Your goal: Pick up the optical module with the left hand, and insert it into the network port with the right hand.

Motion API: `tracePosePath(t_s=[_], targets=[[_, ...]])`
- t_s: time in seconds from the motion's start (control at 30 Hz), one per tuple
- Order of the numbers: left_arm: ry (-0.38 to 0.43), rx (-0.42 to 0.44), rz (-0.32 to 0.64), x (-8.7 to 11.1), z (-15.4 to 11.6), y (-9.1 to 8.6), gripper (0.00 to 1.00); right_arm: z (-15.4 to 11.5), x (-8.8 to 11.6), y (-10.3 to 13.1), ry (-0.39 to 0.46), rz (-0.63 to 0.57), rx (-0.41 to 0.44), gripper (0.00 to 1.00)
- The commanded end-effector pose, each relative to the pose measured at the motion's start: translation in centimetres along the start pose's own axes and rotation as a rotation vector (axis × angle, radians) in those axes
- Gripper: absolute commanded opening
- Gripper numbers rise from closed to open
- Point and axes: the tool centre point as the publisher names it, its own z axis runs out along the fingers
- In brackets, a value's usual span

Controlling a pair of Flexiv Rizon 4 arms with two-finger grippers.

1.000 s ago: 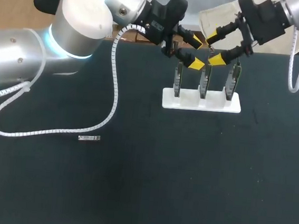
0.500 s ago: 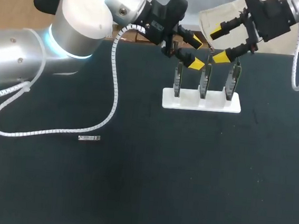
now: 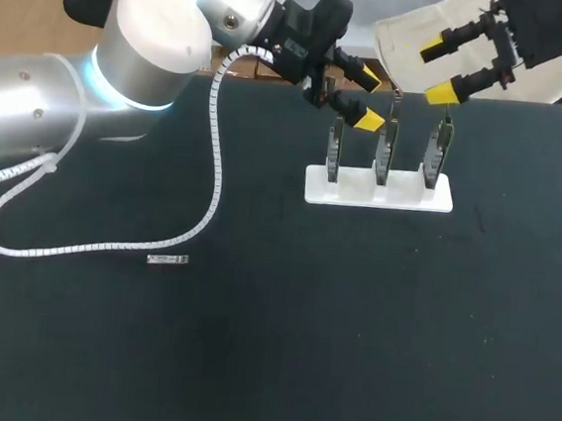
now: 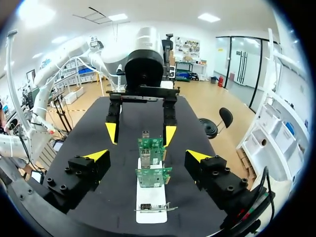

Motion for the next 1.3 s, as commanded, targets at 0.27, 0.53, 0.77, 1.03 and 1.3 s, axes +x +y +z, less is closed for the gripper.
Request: tracePosePath(t_s=[0.27, 0.53, 0.77, 1.03, 1.3], targets=[[-0.001, -0.004, 0.001, 0.0, 0.0, -0.1, 1.0, 0.0, -0.8, 0.1, -0.02, -0.033, 0.006, 0.0], [-0.001, -0.004, 0.001, 0.0, 0.0, -0.1, 1.0, 0.9, -1.4, -0.4, -0.024, -0.047, 0.002, 0.0], [-0.001, -0.004, 0.001, 0.0, 0.0, -0.1, 1.0, 2.2, -1.4, -0.4, -0.021, -0.046, -0.016, 0.0], [-0.001, -0.004, 0.001, 0.0, 0.0, -0.1, 1.0, 3.1, -0.9, -0.4, -0.003, -0.046, -0.036, 0.0], [-0.001, -0.004, 0.001, 0.0, 0.0, -0.1, 1.0, 3.7, -0.9, -0.4, 0.004, -0.05, -0.047, 0.0]])
